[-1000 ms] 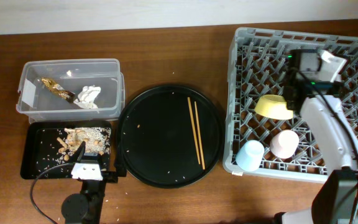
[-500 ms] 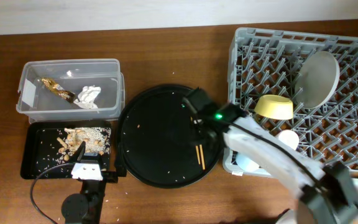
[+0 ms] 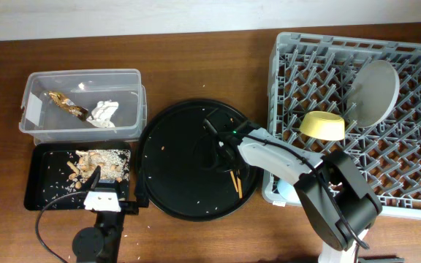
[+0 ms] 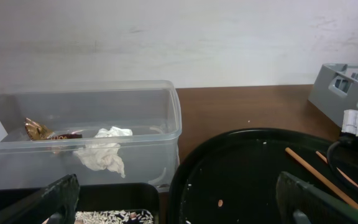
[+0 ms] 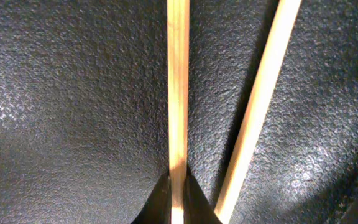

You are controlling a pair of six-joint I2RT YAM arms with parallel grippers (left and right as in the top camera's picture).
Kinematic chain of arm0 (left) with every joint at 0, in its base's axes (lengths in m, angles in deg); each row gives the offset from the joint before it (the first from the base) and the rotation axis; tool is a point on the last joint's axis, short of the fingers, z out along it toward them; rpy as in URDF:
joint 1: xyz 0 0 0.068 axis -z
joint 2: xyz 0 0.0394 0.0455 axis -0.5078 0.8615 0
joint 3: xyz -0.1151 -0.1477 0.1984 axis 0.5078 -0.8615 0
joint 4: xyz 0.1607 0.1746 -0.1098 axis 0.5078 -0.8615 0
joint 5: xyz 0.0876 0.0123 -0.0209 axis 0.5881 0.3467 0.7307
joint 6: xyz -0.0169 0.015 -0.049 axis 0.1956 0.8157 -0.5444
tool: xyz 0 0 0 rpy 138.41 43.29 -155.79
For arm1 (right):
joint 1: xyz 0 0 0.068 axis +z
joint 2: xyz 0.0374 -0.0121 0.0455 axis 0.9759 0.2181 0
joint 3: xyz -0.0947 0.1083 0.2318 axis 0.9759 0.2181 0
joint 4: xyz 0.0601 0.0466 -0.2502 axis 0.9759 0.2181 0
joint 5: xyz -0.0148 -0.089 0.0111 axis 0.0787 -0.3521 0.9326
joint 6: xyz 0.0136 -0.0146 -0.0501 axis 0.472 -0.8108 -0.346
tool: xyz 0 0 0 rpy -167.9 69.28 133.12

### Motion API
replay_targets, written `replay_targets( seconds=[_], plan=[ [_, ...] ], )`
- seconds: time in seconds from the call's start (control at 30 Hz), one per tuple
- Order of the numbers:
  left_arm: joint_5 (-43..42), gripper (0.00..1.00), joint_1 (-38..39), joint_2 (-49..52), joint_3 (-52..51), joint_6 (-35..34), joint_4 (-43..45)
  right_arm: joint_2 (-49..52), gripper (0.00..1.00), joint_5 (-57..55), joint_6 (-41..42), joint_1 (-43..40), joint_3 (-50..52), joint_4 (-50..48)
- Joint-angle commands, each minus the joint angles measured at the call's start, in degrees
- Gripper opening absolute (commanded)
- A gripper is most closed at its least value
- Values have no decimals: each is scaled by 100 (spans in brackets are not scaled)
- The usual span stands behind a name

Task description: Sort waste into correct bins and load items into the dishwasher rack

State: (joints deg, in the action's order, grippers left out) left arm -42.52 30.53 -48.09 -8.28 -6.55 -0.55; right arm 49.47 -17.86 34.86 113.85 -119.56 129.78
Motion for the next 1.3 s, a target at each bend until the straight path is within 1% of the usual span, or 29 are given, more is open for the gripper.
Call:
replay_targets(
  seconds=[0.0, 0.07, 0.1, 0.13, 0.17, 0.2, 0.23, 0.3, 0.33, 0.4, 0.43, 0.47, 0.5, 0.53, 0.6, 0.7, 0.77, 0.8, 0.83, 0.87, 0.93, 1.0, 1.03, 1.1, 1.13, 1.17, 1.2, 1.27],
  plan=[
    [-37, 99, -20, -33, -33, 107, -4, -151, 4, 94, 44, -9, 33, 72],
    [-39, 99, -20, -33, -35, 107, -4, -765, 4, 26, 42, -31, -83, 264],
    [-37, 99, -20, -33, -35, 107, -4, -1392, 4, -411, 48, -166, -173, 315],
    [-37, 99, -20, -33, -33, 107, -4, -1744, 4, -715, 48, -306, -199, 304],
    [-39, 99, -20, -33, -33, 107, -4, -2065, 4, -984, 46, -487, -225, 304],
    [-37, 99, -20, -33, -33, 107, -4, -2546, 4, -1246, 39, -925, -247, 278],
    [-37, 99, -20, -33, -33, 107, -4, -2741, 4, -1231, -57, -1266, -247, 240],
    [-37, 99, -20, -33, -35, 107, -4, -2710, 4, -933, -435, -1965, -238, 291],
    [-37, 99, -20, -33, -33, 107, -4, -2618, 4, -933, -433, -2074, -236, 348],
    [-39, 99, -20, -33, -33, 107, -4, -2013, 4, -940, -431, -2267, -234, 479],
    [-37, 99, -20, -33, -33, 107, -4, -1803, 5, -933, -431, -2264, -234, 481],
    [-37, 99, -20, -33, -33, 107, -4, -1727, 25, -859, -431, -2264, -236, 481],
    [-37, 99, -20, -33, -33, 107, -4, -1764, 35, -306, -435, -2253, -267, 518],
    [-39, 99, -20, -33, -33, 107, -4, -1838, 39, 76, -479, -2234, -313, 568],
    [-39, 99, -20, -33, -33, 107, -4, -2074, 42, 695, -584, -1969, -345, 636],
    [-37, 99, -20, -33, -35, 107, -4, -2048, 43, 664, -542, -1126, -282, 957],
    [-37, 99, -20, -33, -33, 107, -4, -1786, 43, 9, -31, -474, -70, 946],
    [-37, 99, -20, -33, -33, 107, -4, -1467, 43, -876, 498, -111, 46, 931],
    [-39, 99, -20, -33, -33, 107, -4, -1287, 43, -1154, 680, -13, 66, 901],
    [-37, 99, -20, -33, -33, 107, -4, -1008, 43, -1191, 688, 66, 68, 754],
    [-37, 99, -20, -33, -33, 107, -4, -487, 41, -938, 688, 79, 68, 542],
    [-37, 99, -20, -33, -33, 107, -4, -39, 34, -715, 691, 68, 68, 468],
    [-39, 99, -20, -33, -35, 107, -4, 24, 30, -704, 688, 66, 68, 474],
    [-37, 99, -20, -33, -35, 107, -4, 39, 26, -555, 673, 68, 68, 446],
    [-37, 99, -20, -33, -35, 107, -4, 39, 21, -365, 625, 66, 70, 481],
    [-37, 99, -20, -33, -33, 107, -4, 39, 11, -289, 627, 68, 70, 551],
    [-39, 99, -20, -33, -33, 107, -4, 39, 4, -286, 649, 68, 70, 599],
    [-37, 99, -20, -33, -33, 107, -4, -83, 4, -315, 634, 57, 26, 680]
  ],
)
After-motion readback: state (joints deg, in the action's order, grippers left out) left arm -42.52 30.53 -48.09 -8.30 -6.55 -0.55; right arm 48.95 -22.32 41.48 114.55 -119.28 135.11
